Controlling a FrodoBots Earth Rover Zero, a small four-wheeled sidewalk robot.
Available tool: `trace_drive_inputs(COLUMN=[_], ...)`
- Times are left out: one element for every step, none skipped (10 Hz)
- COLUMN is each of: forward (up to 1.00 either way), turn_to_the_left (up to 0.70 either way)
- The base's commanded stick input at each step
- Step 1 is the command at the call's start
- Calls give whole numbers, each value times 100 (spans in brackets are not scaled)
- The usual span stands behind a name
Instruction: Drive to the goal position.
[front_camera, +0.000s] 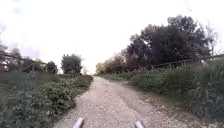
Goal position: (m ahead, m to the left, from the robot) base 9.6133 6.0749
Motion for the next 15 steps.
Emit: trace_drive_inputs(forward=[70, 70, 70, 70, 70, 70, 70, 70, 70, 70, 70, 70, 70, 70, 70], turn_to_the_left=[0, 0, 0, 0, 0, 0, 0, 0, 0, 0, 0, 0, 0, 0, 0])
